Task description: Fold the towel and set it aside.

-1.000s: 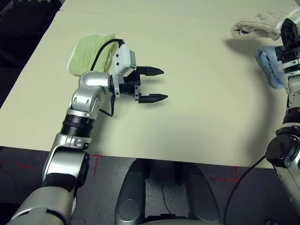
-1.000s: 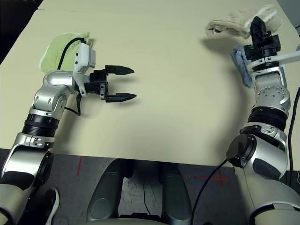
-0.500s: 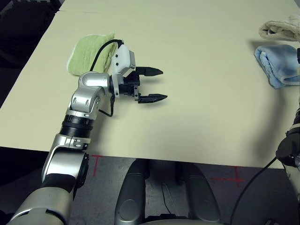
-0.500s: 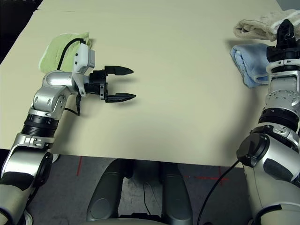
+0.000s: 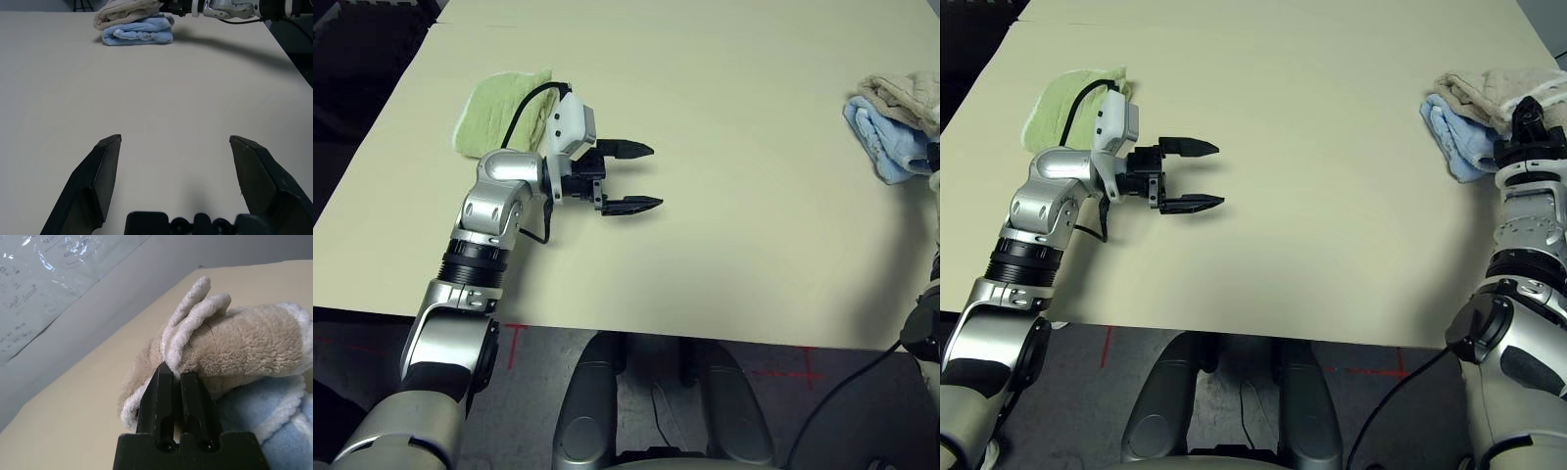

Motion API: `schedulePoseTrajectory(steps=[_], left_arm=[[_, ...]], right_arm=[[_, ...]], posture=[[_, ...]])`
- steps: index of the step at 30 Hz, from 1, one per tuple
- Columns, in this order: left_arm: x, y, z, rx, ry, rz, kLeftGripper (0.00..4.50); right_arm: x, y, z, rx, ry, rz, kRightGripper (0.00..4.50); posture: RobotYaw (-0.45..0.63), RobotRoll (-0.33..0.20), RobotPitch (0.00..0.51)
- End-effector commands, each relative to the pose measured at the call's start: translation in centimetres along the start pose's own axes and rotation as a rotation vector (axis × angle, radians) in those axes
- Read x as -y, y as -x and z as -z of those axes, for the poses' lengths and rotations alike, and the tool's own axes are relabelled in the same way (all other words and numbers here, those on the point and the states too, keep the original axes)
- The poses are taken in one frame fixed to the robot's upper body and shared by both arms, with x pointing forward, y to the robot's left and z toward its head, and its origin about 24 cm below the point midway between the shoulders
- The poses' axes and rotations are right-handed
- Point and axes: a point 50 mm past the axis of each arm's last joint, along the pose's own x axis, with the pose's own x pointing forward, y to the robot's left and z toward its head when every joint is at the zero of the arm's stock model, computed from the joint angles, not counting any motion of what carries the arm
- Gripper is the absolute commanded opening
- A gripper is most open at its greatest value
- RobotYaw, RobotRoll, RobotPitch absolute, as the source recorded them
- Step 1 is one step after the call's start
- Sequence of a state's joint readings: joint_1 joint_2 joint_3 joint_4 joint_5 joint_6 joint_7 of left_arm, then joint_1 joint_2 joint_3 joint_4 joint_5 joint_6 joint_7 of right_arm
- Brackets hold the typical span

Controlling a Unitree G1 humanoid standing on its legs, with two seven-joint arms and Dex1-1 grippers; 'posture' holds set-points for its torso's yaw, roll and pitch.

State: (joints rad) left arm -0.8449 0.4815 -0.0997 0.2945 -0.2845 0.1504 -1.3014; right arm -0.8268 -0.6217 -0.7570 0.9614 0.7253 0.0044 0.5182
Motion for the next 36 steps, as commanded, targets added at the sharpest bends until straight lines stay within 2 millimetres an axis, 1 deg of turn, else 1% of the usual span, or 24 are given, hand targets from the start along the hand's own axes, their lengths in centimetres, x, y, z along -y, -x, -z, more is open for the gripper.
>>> schedulePoseTrajectory(steps=[1,5,11,15,19,22,23,25,28,29,34,36], left_arm=[[0.0,-0.2,0.0,-0.007,-0.010,0.022,4.50],[-0.1,-0.4,0.0,-0.005,-0.015,0.024,4.50],[-0.1,-0.4,0.1,-0.004,-0.015,0.024,4.50],[0.0,-0.5,0.2,-0.001,-0.013,0.026,4.50],[-0.1,-0.5,0.1,0.000,-0.012,0.026,4.50],[0.0,-0.5,0.1,-0.001,-0.012,0.024,4.50],[0.0,-0.4,0.2,-0.002,-0.012,0.022,4.50],[0.0,-0.3,0.2,-0.004,-0.011,0.020,4.50],[0.0,-0.3,0.3,-0.004,-0.010,0.019,4.50],[0.0,-0.3,0.3,-0.004,-0.010,0.019,4.50],[0.0,-0.4,0.2,-0.003,-0.009,0.017,4.50],[0.0,-0.3,0.3,-0.004,-0.007,0.015,4.50]], right_arm=[[0.9,0.8,-0.8,0.003,0.015,0.025,0.02],[1.3,1.9,-0.4,-0.046,0.027,0.030,0.02],[1.4,3.5,0.2,-0.112,0.033,0.061,0.02],[1.3,3.9,0.5,-0.139,0.030,0.075,0.02],[1.1,3.6,0.5,-0.163,0.057,0.069,1.23],[1.1,3.6,0.1,-0.191,0.105,0.047,2.27],[1.3,3.8,0.0,-0.215,0.129,0.049,2.68],[1.7,4.2,-0.1,-0.284,0.162,0.021,3.31],[1.2,4.7,0.0,-0.379,0.119,-0.062,4.36],[0.9,4.9,-0.1,-0.405,0.104,-0.088,4.47],[-0.1,5.7,-1.2,-0.485,0.025,-0.190,4.47],[-1.0,6.0,-1.7,-0.525,-0.004,-0.262,4.47]], posture=[[-0.01,0.000,0.338],[-0.03,0.000,0.341],[-0.03,0.000,0.344],[-0.04,0.000,0.347],[-0.03,0.000,0.349],[-0.02,0.000,0.351],[-0.03,0.000,0.351],[-0.03,0.000,0.351],[-0.03,0.000,0.352],[-0.03,0.000,0.353],[-0.03,0.000,0.353],[-0.03,0.000,0.352]])
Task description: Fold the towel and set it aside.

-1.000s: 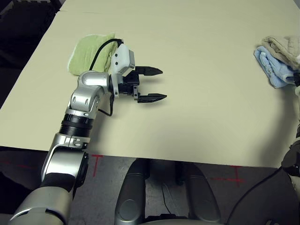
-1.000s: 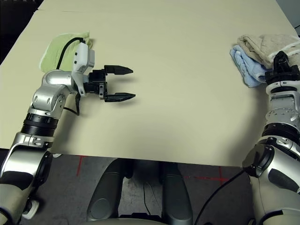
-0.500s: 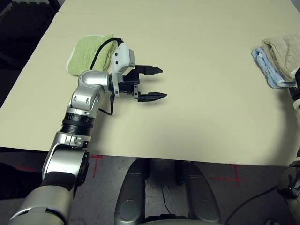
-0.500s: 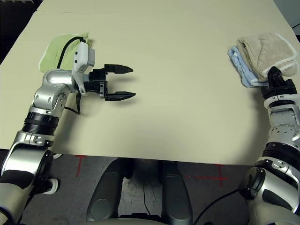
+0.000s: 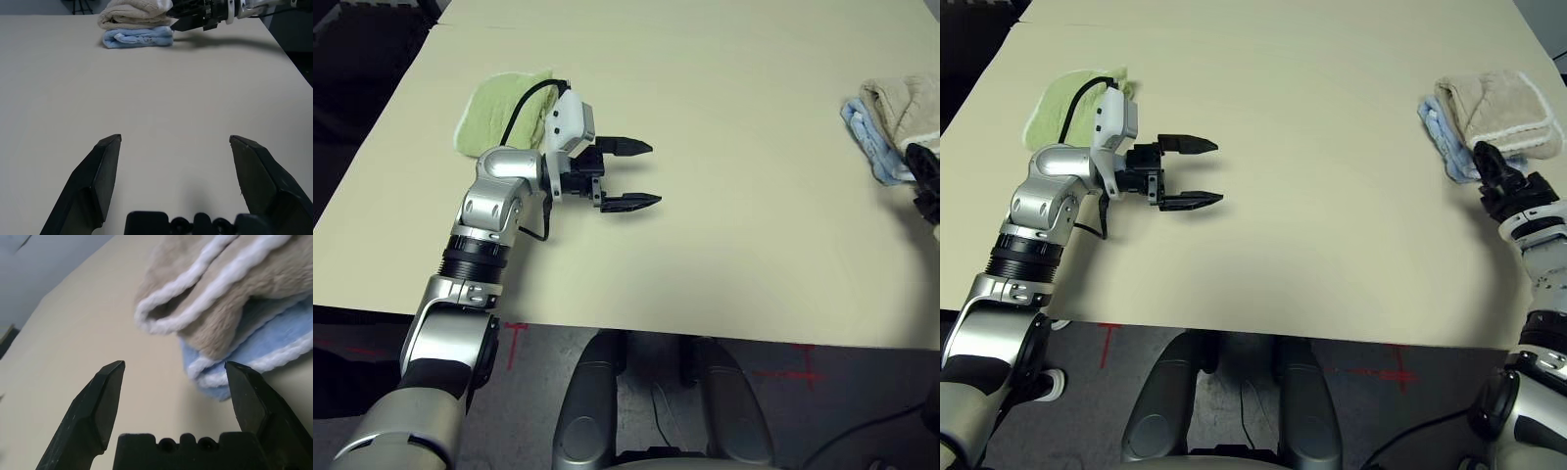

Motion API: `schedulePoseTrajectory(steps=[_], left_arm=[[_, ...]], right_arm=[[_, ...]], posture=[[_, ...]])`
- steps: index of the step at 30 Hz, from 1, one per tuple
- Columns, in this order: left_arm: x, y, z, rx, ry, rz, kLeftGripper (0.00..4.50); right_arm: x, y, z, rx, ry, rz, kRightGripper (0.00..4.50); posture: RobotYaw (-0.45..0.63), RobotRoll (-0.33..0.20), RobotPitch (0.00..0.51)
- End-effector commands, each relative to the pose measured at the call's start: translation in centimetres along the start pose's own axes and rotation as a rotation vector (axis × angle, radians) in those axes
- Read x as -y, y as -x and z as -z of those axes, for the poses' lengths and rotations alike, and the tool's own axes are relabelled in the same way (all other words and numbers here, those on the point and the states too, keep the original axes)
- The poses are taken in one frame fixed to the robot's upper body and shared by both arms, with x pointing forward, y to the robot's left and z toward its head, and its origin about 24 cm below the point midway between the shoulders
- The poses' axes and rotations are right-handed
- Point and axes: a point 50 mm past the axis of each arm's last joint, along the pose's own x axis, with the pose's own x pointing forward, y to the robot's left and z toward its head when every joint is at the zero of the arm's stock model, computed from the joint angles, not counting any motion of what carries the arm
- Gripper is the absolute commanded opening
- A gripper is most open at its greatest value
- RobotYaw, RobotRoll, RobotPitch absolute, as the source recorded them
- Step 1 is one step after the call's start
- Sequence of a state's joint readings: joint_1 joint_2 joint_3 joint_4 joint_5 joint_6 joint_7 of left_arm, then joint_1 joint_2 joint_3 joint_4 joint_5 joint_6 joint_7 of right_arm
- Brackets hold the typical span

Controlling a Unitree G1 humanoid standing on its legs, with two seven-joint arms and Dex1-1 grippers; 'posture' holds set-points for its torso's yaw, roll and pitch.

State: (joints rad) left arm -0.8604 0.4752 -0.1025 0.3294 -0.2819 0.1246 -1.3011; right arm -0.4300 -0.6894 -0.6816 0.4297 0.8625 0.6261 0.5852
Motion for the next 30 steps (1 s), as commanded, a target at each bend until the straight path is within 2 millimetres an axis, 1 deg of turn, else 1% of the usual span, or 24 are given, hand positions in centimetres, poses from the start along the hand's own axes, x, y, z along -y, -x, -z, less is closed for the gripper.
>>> schedulePoseTrajectory(steps=[1,2,4,7,11,13,15,19,21,23,26,28,30], left_arm=[[0.3,-0.1,0.2,-0.008,0.001,0.017,4.50],[0.3,-0.1,0.3,-0.007,0.004,0.015,4.50],[0.3,0.0,0.4,-0.005,0.013,0.008,4.50],[0.1,-0.1,0.5,0.011,0.036,-0.022,4.50],[-0.3,0.0,0.8,0.034,0.079,-0.105,4.50],[-0.8,0.1,1.1,0.035,0.087,-0.181,4.50],[-1.2,0.1,1.3,0.028,0.081,-0.245,4.50],[-3.0,-0.2,1.7,0.059,0.087,-0.491,4.50],[-3.6,-0.3,1.9,0.078,0.074,-0.611,4.50],[-4.5,0.0,2.2,0.093,0.064,-0.788,4.50],[-5.2,0.4,2.9,0.111,0.063,-1.013,4.50],[-5.4,0.7,3.1,0.136,0.081,-1.118,4.50],[-5.4,1.0,2.9,0.164,0.071,-1.203,4.50]], right_arm=[[-1.5,0.9,-1.0,-0.048,-0.018,-0.125,4.47],[-1.9,0.9,-1.1,-0.060,-0.006,-0.149,4.47],[-2.6,0.2,-1.5,-0.037,0.064,-0.170,4.47],[-4.0,-1.1,-1.2,-0.054,0.221,-0.234,4.47],[-6.5,-3.7,-0.2,-0.038,0.294,-0.343,4.47],[-7.2,-5.2,0.3,0.001,0.341,-0.335,4.47],[-7.5,-6.2,0.7,0.028,0.365,-0.325,4.47],[-7.3,-8.6,1.8,0.116,0.407,-0.194,4.47],[-7.5,-9.4,2.5,0.146,0.418,-0.160,4.47],[-7.7,-10.1,2.9,0.193,0.443,-0.100,4.47],[-7.7,-10.7,2.7,0.294,0.462,-0.023,4.47],[-7.6,-10.8,2.5,0.336,0.485,0.006,4.47],[-7.6,-10.8,2.0,0.375,0.505,0.019,4.47]], posture=[[-0.03,0.000,0.352],[-0.03,0.000,0.352],[-0.03,0.000,0.353],[-0.04,0.000,0.353],[-0.03,0.000,0.354],[-0.02,0.000,0.351],[0.00,0.000,0.349],[0.02,0.000,0.353],[0.03,0.000,0.351],[0.04,0.000,0.352],[0.04,0.000,0.351],[0.03,0.000,0.346],[0.03,0.000,0.341]])
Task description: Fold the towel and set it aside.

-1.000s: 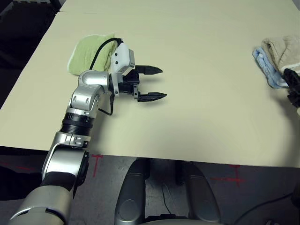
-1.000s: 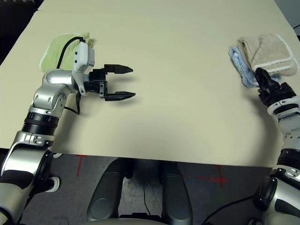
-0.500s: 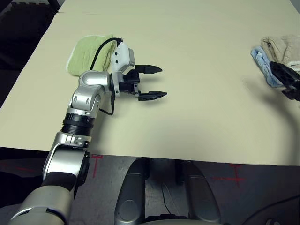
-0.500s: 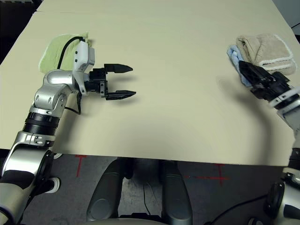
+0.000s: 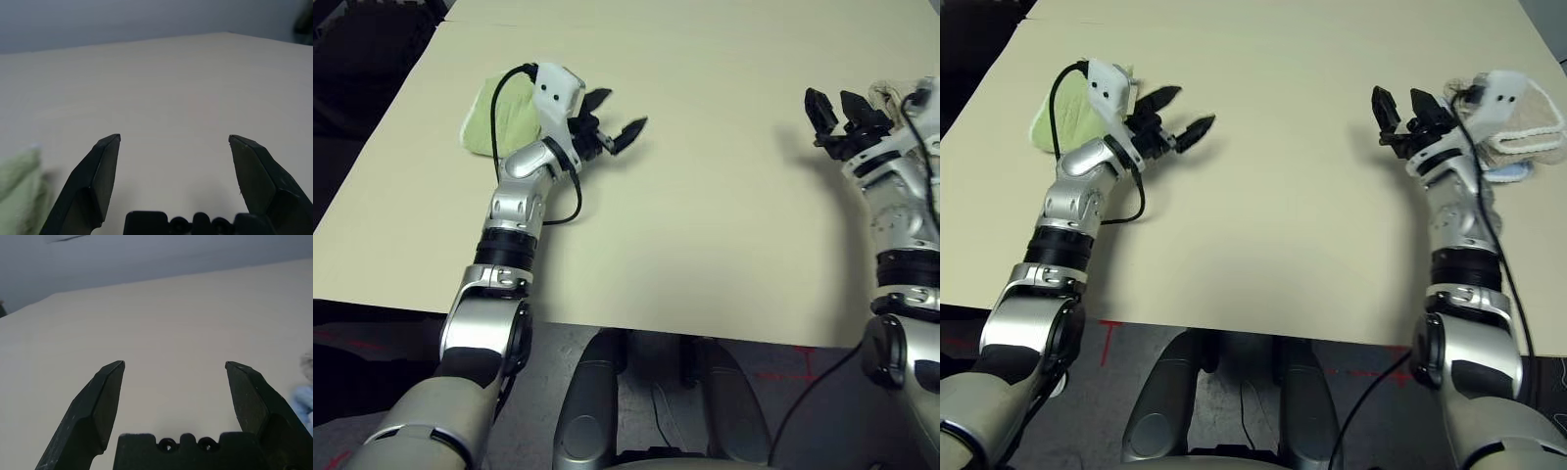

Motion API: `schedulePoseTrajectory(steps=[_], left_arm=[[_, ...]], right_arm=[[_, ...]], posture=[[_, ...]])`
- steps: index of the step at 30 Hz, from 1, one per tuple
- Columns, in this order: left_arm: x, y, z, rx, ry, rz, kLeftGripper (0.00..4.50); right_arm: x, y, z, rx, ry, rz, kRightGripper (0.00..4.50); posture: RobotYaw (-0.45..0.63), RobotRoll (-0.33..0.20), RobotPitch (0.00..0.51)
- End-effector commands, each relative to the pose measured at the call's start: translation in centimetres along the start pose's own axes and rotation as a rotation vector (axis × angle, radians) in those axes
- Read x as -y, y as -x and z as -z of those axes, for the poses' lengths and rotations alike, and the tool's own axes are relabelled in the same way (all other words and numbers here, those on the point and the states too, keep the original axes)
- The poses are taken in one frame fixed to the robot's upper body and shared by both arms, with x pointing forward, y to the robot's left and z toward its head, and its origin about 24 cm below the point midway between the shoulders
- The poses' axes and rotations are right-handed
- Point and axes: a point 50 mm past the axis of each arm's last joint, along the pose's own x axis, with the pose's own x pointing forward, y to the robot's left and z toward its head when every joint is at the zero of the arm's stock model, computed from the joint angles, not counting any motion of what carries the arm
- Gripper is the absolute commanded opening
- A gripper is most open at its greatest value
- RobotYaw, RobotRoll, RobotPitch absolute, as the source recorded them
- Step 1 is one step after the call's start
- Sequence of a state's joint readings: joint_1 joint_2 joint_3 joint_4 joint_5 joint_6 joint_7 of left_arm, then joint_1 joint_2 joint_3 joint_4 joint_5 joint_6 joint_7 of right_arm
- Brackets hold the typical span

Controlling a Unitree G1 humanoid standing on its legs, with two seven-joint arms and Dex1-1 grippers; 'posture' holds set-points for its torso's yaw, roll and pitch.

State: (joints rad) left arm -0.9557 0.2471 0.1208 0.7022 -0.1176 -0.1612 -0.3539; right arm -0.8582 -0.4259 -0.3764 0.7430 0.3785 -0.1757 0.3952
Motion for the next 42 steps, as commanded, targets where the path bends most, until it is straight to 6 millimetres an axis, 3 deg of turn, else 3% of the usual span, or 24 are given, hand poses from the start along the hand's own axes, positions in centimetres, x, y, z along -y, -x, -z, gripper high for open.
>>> schedulePoseTrajectory(steps=[1,5,12,19,24,33,42], left_arm=[[-0.5,0.2,-0.4,0.055,-0.009,-0.121,4.50],[-1.1,0.5,-1.1,0.079,-0.055,-0.134,4.50],[-3.6,2.2,-0.2,0.023,-0.067,-0.174,4.50],[-6.2,3.9,0.6,-0.038,-0.068,-0.141,4.50],[-7.9,4.2,0.5,-0.033,-0.081,-0.239,4.50],[-7.3,4.0,1.2,0.004,-0.076,-0.424,4.50],[-6.2,3.3,0.2,0.061,-0.075,-0.287,4.50]], right_arm=[[1.4,0.2,-0.8,0.063,0.041,0.063,4.47],[2.6,0.5,-1.4,0.074,0.048,0.081,4.47],[4.7,2.4,0.6,-0.064,0.078,0.086,4.47],[5.4,3.2,0.9,-0.115,0.095,-0.026,4.47],[5.7,3.4,0.8,-0.093,0.097,-0.036,4.47],[5.6,3.2,1.5,-0.072,0.102,0.137,4.47],[4.4,2.8,1.2,-0.058,0.145,0.064,4.47]], posture=[[0.03,0.000,0.338],[0.02,0.000,0.329],[0.02,0.000,0.323],[0.01,0.000,0.328],[0.01,0.000,0.332],[0.00,0.000,0.334],[-0.01,0.000,0.341]])
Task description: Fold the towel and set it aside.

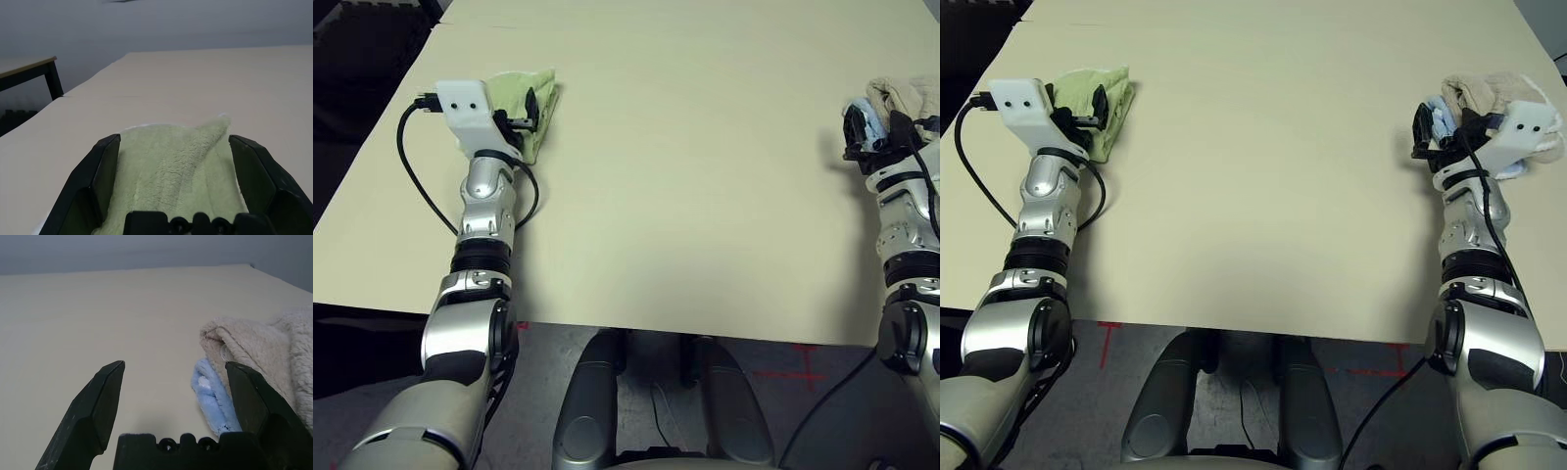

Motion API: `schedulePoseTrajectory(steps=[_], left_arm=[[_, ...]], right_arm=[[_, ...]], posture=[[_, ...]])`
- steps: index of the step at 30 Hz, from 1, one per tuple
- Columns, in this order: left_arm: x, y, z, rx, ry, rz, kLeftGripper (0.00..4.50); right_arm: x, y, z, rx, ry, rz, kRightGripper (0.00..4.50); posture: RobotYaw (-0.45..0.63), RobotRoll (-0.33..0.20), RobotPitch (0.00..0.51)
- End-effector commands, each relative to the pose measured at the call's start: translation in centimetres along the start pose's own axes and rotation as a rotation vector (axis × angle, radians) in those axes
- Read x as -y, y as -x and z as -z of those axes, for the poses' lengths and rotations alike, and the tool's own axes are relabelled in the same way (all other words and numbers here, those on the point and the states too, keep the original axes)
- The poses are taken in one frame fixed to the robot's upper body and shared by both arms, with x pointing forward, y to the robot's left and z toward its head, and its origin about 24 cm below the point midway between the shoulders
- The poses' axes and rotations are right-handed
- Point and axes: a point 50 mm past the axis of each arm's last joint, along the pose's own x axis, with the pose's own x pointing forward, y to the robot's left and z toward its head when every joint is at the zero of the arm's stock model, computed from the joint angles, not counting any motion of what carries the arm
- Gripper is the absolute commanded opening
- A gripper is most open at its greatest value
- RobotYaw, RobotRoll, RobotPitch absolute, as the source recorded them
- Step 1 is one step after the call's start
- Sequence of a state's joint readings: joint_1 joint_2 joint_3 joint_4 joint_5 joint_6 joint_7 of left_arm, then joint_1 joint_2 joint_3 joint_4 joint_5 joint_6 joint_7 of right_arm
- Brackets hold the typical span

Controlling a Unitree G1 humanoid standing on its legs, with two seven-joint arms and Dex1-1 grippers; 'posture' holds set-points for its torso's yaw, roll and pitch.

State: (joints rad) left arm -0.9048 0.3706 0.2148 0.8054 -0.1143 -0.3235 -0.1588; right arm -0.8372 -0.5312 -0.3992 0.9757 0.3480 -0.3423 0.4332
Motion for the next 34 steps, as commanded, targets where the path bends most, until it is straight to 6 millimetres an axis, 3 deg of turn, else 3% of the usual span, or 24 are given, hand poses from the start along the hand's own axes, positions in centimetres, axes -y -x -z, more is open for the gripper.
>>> schedulePoseTrajectory(steps=[1,6,17,34], left_arm=[[0.4,-0.2,-0.8,0.042,0.022,0.094,4.50],[0.4,-0.1,-1.2,0.048,0.014,0.168,4.50],[-1.1,1.1,-0.3,0.000,0.020,0.106,4.50],[1.0,1.9,-0.2,-0.020,0.076,0.197,4.50]], right_arm=[[-0.2,0.3,0.1,-0.006,0.037,-0.033,4.47],[-0.4,0.3,0.1,-0.004,0.034,-0.035,4.47],[0.5,1.2,0.3,-0.025,0.060,-0.012,4.47],[0.8,1.7,0.2,-0.037,0.058,0.006,4.47]], posture=[[-0.01,0.000,0.342],[-0.01,0.000,0.342],[-0.02,0.000,0.338],[-0.02,0.000,0.340]])
